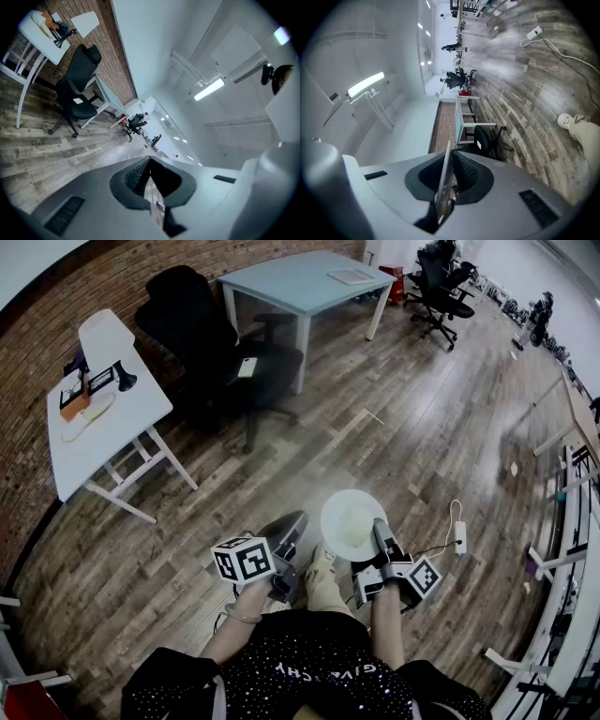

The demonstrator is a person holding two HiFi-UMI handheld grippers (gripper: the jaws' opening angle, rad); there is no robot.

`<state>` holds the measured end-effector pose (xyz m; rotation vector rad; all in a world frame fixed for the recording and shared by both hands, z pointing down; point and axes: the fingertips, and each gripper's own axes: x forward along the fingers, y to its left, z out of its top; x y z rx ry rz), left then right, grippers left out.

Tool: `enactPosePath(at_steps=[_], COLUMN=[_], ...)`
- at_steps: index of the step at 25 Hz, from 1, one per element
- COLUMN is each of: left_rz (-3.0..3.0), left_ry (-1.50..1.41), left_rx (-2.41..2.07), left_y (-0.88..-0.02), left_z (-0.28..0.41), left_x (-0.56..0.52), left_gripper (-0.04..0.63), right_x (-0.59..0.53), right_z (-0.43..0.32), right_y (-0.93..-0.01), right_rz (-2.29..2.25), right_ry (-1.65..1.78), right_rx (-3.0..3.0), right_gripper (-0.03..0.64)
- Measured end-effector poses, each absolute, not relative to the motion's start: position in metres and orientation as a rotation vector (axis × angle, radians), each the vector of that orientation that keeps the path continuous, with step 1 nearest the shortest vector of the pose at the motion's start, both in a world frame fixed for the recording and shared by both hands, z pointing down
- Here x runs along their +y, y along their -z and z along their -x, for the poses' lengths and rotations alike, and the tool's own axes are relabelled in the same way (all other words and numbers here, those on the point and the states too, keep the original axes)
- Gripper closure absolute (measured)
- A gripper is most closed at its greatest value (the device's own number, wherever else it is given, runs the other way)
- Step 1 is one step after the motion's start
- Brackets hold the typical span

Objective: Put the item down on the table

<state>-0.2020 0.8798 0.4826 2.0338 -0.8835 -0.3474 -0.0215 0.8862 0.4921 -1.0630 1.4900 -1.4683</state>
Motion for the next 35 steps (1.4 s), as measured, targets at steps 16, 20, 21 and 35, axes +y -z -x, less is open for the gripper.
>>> enactPosePath(at_steps=[16,20,21,35], left_rz=[-2.070,-2.069,-2.068,-2.052], left_ry=[0.378,0.375,0.371,0.379], left_rx=[-0.895,-0.903,-0.905,-0.930], left_y=[-0.459,-0.465,-0.468,-0.469], left_z=[0.100,0.077,0.072,0.052], left_x=[0.681,0.652,0.647,0.603], left_gripper=[0.583,0.583,0.583,0.583], right_x=[0.689,0.659,0.653,0.600], right_z=[-0.068,-0.086,-0.089,-0.105], right_y=[-0.463,-0.466,-0.468,-0.476], right_rz=[1.043,1.018,1.010,0.978], right_ry=[1.434,1.435,1.437,1.486], right_rx=[1.575,1.588,1.590,1.574], right_gripper=[0.586,0.586,0.586,0.586])
